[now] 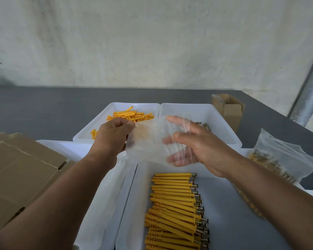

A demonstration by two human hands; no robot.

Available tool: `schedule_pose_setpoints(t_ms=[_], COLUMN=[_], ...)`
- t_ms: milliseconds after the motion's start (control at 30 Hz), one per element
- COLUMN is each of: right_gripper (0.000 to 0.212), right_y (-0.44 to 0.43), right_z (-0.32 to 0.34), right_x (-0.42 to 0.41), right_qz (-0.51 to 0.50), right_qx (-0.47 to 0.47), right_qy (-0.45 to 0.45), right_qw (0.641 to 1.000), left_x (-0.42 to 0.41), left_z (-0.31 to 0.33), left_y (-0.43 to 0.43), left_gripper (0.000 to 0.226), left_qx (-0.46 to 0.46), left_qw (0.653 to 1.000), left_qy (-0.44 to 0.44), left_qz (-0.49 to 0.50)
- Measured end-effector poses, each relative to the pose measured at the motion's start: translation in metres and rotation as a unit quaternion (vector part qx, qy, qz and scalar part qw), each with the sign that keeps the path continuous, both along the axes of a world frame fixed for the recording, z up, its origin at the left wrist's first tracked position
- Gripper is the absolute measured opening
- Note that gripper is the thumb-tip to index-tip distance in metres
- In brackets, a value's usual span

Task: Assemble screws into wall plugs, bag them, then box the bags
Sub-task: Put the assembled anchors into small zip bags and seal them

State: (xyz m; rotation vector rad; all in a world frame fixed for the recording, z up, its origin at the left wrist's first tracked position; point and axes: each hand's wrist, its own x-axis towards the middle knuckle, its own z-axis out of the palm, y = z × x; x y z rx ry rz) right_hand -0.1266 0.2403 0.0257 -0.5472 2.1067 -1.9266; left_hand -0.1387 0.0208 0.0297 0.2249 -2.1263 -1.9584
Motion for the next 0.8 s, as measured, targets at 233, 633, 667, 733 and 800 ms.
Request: schedule_pose_setpoints(t_ms=[233,633,667,733,800], right_gripper=[0.038,0.044,0.044,0.043,0.043], right_y=[0.000,0.009,0.009,0.008,0.007], right_z=[0.004,0.006,0.006,0.006,0.005], right_x=[0.002,-0.007,-0.007,-0.007,-0.005], right_qz=[0.030,-0.131,-0.131,-0.128,-0.122], right_qx=[-0.009,-0.063,-0.060,-0.052,-0.044], right_qy=[-0.035,-0.021,-0.020,-0.019,-0.018], right_qw=[0.999,0.989,0.989,0.990,0.991], left_x=[-0.001,0.004,0.003,0.002,0.001], left_z=[0.001,0.006,0.005,0.004,0.003], left_y=[-0.001,0.002,0.003,0.003,0.003], left_gripper=[0.019,0.031,0.031,0.029,0.027], left_qx=[-0.053,0.079,0.074,0.068,0.063], left_qw=[0.993,0.994,0.994,0.995,0.996], left_qy=[0.084,-0.020,-0.022,-0.024,-0.023], left_qz=[0.067,-0.075,-0.072,-0.063,-0.054])
